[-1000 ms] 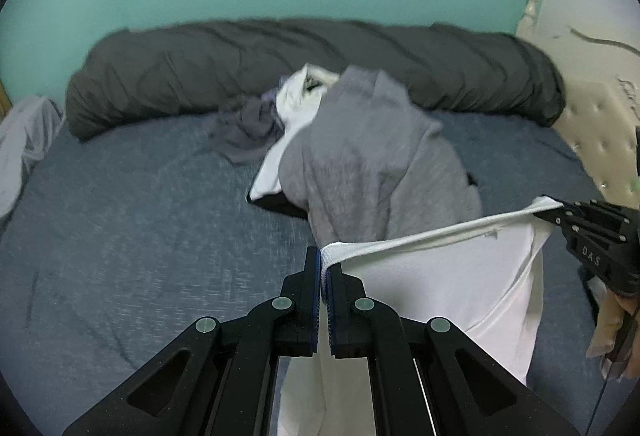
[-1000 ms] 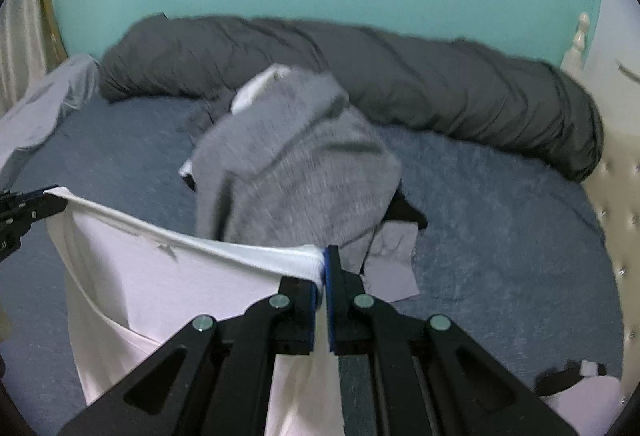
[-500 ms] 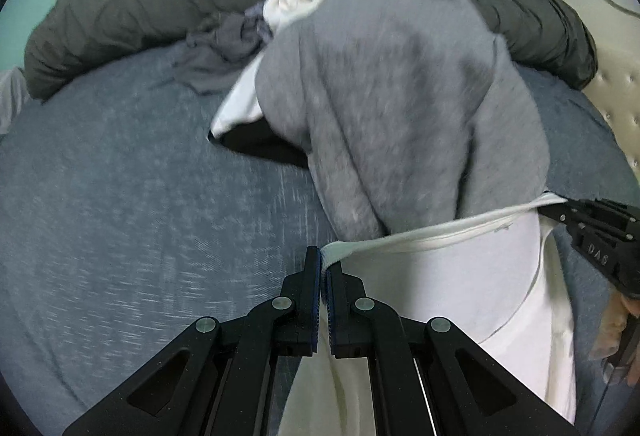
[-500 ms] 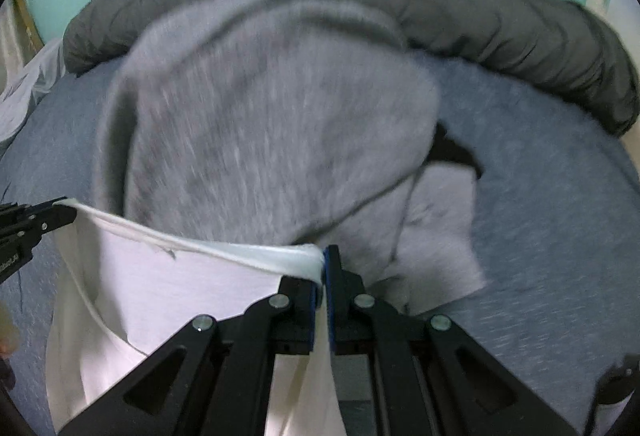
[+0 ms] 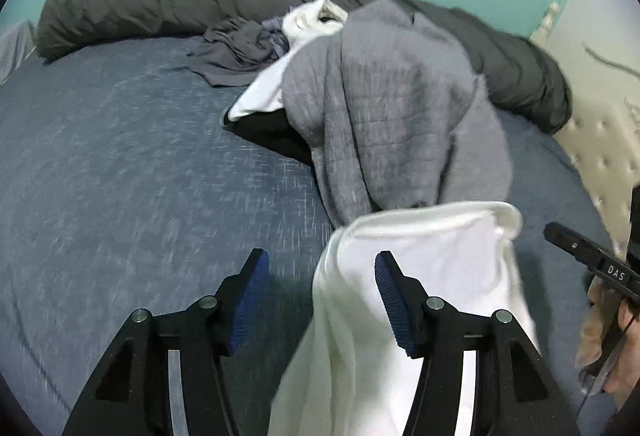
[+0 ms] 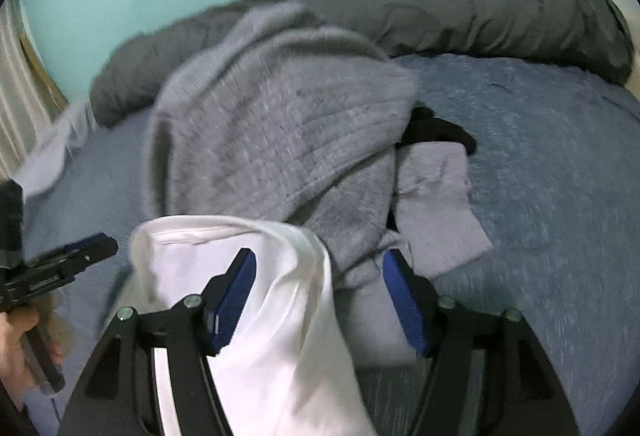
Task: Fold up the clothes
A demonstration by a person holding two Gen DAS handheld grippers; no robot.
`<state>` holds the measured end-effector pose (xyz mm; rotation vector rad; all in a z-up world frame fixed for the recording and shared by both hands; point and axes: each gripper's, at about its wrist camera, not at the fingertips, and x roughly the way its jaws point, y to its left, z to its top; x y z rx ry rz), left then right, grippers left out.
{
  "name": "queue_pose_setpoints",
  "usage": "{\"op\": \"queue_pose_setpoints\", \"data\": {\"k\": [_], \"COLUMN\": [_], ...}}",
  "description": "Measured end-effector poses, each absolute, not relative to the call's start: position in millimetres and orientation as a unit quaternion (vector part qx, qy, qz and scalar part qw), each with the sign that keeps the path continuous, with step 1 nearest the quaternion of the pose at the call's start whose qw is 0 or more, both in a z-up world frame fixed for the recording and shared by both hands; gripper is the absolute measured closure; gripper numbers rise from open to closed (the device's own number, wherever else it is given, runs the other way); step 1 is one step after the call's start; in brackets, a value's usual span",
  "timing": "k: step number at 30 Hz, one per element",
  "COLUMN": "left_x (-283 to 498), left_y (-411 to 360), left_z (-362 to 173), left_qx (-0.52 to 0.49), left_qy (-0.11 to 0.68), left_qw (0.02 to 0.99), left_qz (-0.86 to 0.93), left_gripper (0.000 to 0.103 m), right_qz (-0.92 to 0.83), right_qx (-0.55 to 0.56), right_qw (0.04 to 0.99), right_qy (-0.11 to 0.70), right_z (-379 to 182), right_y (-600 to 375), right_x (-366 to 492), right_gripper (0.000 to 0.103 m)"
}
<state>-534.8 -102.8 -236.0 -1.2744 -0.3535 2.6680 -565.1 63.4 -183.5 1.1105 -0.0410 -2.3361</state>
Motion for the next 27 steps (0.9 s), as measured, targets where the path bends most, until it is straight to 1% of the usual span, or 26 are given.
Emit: {"op": "queue_pose_setpoints", "data": {"k": [3, 5, 9, 13, 19, 27], "left_x": [-485, -452, -388, -331, -275, -235], "left_y": [-117, -124, -133, -136, -134, -125], "left_z": [-234, -241, -261, -279, -293, -289], "left_qx": [-0.427, -0.437, -0.460, -0.483, -0.505, -0.509], "left_qy": [-0.140, -0.138, -0.141, -0.140, -0.152, -0.138], "left_qw": [0.091, 0.088, 0.086, 0.076, 0.063, 0.057], "left_qz": [0.889, 0.885, 0.872, 0.861, 0.847, 0.848], "left_gripper": [0.044, 0.044, 0.044, 0.044, 0.044, 0.044], "right_qz": [-0.870, -0.866, -0.853, -0.845, -0.843, -0.838], "right_qx": [0.394, 0.391, 0.408, 0.435, 0.435, 0.427], "right_qw": [0.292, 0.304, 0.303, 0.286, 0.285, 0.302], "right_qy": [-0.044, -0.067, -0.120, -0.125, -0.140, -0.154], "right_z": [-173, -174, -193, -218, -226, -230], "right_y": [85, 102, 143, 170, 185, 188], "right_x": [-512, -471, -393, -333, -295, -277], "right_gripper": [0.036, 0.036, 0.036, 0.036, 0.036, 0.036]}}
